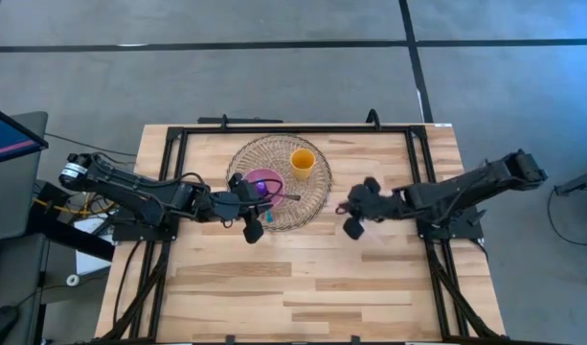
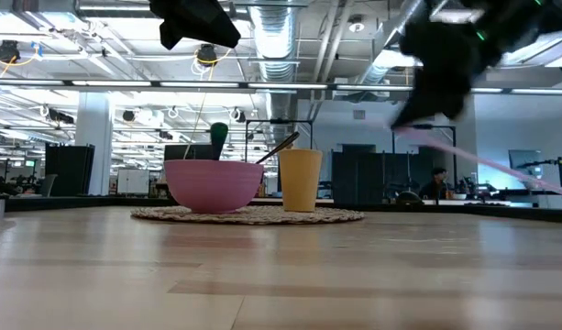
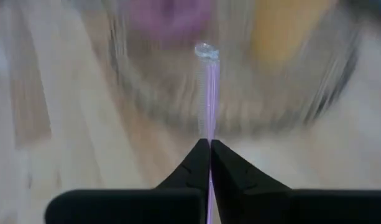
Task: Pick & Place Utensil
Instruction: Put the pink straw on the orange cup
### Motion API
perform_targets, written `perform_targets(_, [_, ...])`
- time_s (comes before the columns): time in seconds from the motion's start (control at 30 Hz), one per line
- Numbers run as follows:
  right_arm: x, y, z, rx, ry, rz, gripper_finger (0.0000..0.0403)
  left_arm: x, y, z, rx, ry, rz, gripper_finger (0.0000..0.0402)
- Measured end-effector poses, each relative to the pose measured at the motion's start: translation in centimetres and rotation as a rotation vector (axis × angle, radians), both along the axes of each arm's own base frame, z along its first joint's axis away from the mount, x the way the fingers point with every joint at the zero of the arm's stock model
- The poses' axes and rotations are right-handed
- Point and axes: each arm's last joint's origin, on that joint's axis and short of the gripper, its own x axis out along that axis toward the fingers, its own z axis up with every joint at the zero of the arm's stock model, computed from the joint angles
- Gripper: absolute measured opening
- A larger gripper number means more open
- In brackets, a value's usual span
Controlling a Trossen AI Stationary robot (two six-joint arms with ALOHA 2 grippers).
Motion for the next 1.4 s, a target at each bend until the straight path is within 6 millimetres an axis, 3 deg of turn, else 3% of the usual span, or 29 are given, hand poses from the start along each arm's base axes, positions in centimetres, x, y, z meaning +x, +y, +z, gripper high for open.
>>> perform_targets(0.3, [2.7, -3.1, 8.0, -0.531, -0.376, 0.004, 0.0001, 0.0, 0.1, 0.0, 0.01, -0.003, 0.022, 0.0065])
perform_targets(0.53, [3.9, -5.3, 10.3, -0.68, -0.646, 0.056, 0.0001, 0.0, 0.1, 0.0, 0.02, -0.004, 0.034, 0.0065])
perform_targets(0.77, [6.3, -7.6, 9.1, -0.788, -0.774, 0.049, 0.0, -0.1, 0.2, -1.3, 0.04, 0.025, 0.039, 0.0065])
perform_targets(1.07, [9.1, -10.1, 4.8, -0.824, -0.803, 0.019, 0.0, 0.0, 0.2, -1.7, 0.034, 0.02, 0.05, 0.0065])
perform_targets(1.2, [9.8, -10.5, 3.8, -0.842, -0.864, 0.043, 0.0, 0.0, 0.2, -1.6, 0.035, 0.019, 0.049, 0.0065])
perform_targets(1.4, [11.2, -11.4, 2.1, -0.818, -0.762, 0.059, 0.0002, 0.0, 0.2, -1.6, 0.036, 0.017, 0.048, 0.0065])
